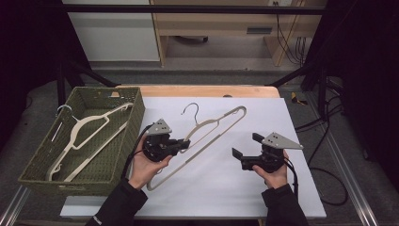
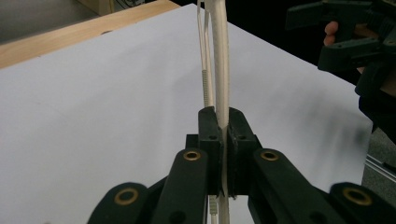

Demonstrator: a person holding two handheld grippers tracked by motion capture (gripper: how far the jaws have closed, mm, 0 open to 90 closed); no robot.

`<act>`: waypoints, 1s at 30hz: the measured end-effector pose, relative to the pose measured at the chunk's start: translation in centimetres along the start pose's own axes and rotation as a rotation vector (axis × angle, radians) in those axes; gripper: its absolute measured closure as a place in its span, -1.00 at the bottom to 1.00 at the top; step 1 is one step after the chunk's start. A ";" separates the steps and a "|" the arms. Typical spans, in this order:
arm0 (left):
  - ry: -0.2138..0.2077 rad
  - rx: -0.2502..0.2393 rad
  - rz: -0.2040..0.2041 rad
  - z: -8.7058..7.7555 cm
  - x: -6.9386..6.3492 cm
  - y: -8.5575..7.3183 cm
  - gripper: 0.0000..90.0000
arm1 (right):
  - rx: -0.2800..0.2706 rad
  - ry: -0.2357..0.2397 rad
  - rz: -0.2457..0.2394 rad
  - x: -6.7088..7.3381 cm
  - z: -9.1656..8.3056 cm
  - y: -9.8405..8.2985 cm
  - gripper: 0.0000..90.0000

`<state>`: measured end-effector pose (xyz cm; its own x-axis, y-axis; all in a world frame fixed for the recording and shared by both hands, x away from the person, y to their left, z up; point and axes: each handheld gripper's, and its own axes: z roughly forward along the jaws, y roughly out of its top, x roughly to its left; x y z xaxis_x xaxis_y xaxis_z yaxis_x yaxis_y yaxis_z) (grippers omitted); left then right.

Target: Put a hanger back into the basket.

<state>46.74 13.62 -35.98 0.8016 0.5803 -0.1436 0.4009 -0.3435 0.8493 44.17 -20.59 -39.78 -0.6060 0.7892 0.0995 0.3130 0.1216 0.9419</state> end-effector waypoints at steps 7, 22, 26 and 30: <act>0.012 -0.023 0.027 -3.0 0.1 0.9 0.93 | 0.017 0.001 -0.017 -0.1 -0.9 -0.9 -0.93; 0.070 -0.059 0.041 -10.4 2.2 2.8 0.93 | 0.027 -0.033 0.001 -1.1 -2.5 -2.3 -0.94; 0.100 -0.061 0.038 -12.2 3.5 3.0 0.93 | 0.024 -0.037 0.001 -1.1 -2.7 -2.4 -0.94; 0.125 -0.070 0.029 -13.7 4.8 2.9 0.93 | 0.026 -0.044 0.005 -1.2 -2.9 -2.5 -0.95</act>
<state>45.69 25.55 -27.18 0.7492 0.6599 -0.0576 0.3429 -0.3120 0.8860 42.03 -23.61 -41.30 -0.5720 0.8153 0.0896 0.3354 0.1327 0.9327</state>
